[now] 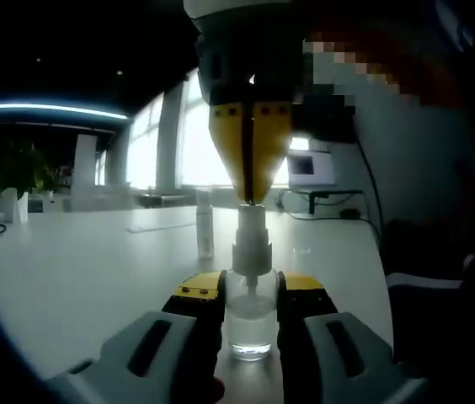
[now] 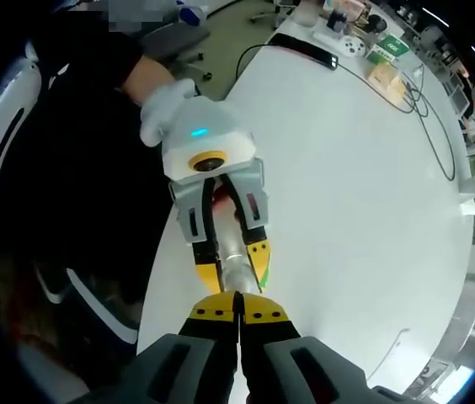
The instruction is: Clamp pump bottle remove cover press pump head put on cover
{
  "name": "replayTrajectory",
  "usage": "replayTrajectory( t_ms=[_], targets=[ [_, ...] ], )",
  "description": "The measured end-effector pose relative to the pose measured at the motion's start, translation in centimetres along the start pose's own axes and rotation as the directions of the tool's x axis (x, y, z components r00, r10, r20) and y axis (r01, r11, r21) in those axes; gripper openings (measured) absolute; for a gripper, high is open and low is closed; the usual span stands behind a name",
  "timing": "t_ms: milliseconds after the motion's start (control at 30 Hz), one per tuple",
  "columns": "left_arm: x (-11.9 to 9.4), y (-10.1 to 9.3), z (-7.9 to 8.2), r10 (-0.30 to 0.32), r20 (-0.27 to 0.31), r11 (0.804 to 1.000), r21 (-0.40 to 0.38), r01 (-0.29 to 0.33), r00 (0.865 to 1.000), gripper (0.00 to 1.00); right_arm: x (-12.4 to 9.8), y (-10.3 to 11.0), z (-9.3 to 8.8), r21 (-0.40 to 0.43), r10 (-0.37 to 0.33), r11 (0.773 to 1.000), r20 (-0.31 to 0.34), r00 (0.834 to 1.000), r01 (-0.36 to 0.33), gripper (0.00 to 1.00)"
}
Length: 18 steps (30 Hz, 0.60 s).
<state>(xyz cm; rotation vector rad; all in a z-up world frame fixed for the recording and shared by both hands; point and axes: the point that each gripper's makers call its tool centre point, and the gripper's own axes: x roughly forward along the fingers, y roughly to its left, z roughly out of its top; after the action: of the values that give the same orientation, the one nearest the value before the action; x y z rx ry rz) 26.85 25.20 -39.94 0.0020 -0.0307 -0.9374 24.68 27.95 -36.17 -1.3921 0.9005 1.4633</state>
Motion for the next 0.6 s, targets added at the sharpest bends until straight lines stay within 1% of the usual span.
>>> replayTrajectory(
  t_ms=[600],
  targets=[
    [0.05,0.08,-0.01,0.000,0.000,1.000,0.000,0.000,1.000,0.15,-0.02,-0.08,-0.04,0.000,0.000,1.000,-0.001,1.000,0.000,0.00]
  ],
)
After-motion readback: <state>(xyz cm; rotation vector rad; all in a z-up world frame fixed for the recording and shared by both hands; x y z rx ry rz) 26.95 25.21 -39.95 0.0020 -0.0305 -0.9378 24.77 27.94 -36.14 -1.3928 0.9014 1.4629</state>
